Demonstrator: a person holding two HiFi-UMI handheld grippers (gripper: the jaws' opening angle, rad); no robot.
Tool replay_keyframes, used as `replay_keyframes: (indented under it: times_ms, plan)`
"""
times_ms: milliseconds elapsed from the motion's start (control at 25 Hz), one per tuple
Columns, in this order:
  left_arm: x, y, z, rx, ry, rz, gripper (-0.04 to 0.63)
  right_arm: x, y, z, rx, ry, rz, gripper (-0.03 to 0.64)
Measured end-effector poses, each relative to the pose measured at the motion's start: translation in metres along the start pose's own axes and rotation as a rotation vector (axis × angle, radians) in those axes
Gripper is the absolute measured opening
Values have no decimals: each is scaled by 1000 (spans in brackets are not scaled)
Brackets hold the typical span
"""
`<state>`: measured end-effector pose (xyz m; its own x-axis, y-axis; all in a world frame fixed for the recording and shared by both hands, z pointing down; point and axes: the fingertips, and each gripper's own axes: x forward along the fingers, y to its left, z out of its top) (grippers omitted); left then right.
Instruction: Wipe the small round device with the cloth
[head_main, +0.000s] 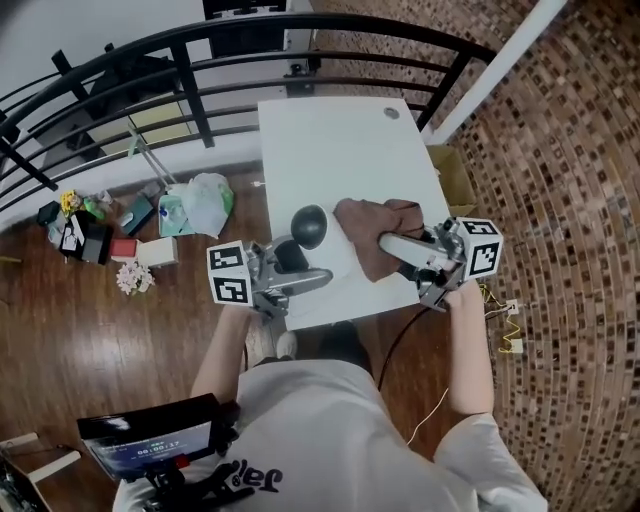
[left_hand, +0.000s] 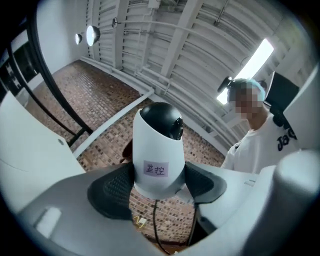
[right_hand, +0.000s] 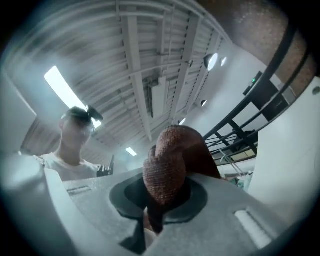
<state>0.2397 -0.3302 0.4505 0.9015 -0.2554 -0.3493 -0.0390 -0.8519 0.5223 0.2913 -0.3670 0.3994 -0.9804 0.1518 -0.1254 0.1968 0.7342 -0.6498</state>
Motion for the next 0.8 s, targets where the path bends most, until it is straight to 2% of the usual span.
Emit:
replay_keyframes:
  times_ms: [80, 200, 320, 400, 480, 640, 800]
  plan:
    - [1, -21, 5, 5, -26, -113, 344, -10, -16, 4, 87, -67, 50, 23]
    - [7, -52, 9, 27, -61, -276, 344, 6, -29, -15, 197, -76, 162, 23]
    - [15, -71, 9, 49, -58, -364, 344, 32, -20, -29, 286, -84, 308, 23]
    - [17, -74, 10, 58, -63, -371, 344, 38, -11, -26, 320, -125, 396, 23]
    - [16, -72, 11, 57, -72, -354, 344, 36, -11, -26, 347, -140, 422, 23]
    - [13, -60, 6, 56, -73, -298, 344, 29, -4, -24, 362, -131, 398, 23]
    - [7, -36, 10, 34, -126, -194, 344, 13, 6, -19, 245, -99, 325, 23]
